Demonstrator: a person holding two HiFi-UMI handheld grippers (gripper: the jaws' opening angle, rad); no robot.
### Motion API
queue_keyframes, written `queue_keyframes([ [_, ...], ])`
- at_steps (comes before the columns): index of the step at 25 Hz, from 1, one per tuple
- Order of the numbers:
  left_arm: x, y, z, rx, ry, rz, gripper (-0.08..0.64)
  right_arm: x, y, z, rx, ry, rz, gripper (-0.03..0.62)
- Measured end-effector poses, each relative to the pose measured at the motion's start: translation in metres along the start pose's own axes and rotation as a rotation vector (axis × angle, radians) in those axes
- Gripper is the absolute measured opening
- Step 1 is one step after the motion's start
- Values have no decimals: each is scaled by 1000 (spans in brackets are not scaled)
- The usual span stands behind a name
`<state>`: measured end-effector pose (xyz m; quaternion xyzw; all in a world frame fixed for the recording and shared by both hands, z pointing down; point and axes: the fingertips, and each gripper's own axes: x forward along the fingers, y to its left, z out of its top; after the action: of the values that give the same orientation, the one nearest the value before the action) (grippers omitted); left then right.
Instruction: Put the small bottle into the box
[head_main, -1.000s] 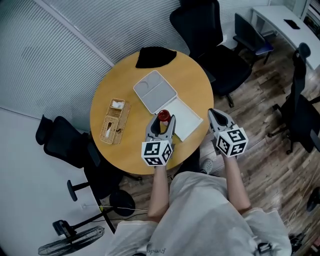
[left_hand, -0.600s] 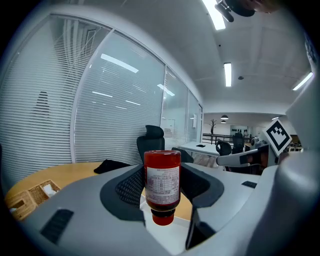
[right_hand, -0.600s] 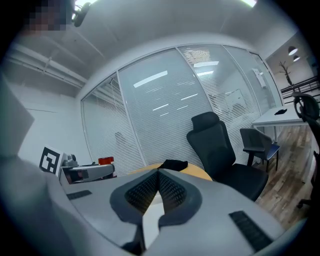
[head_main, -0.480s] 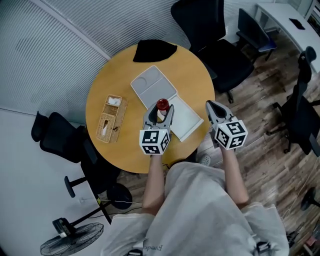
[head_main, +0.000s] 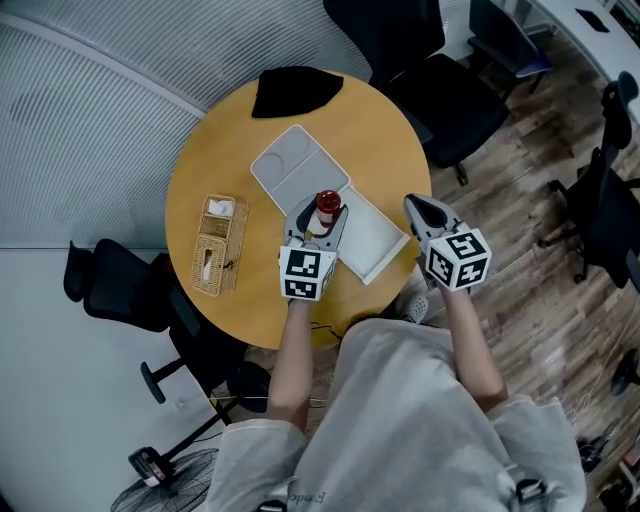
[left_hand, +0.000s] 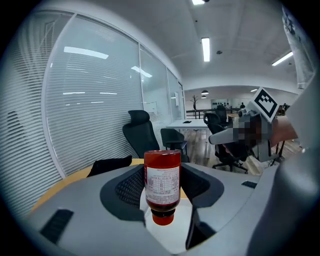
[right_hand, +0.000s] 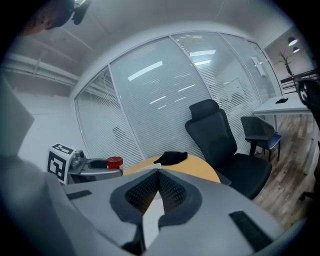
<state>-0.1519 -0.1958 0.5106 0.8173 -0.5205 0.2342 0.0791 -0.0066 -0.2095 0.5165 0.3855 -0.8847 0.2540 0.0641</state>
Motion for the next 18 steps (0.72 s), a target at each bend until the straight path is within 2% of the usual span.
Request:
queue_keyframes([
  [6, 22, -16, -17, 143, 87, -120, 236, 12, 1, -14, -19, 51, 13, 17],
  [9, 27, -24, -25, 194, 113, -178, 236, 14, 6, -22, 8, 54, 27, 17],
  [18, 34, -38, -55, 413, 235, -283, 236, 22, 13, -32, 16, 63, 45, 17],
])
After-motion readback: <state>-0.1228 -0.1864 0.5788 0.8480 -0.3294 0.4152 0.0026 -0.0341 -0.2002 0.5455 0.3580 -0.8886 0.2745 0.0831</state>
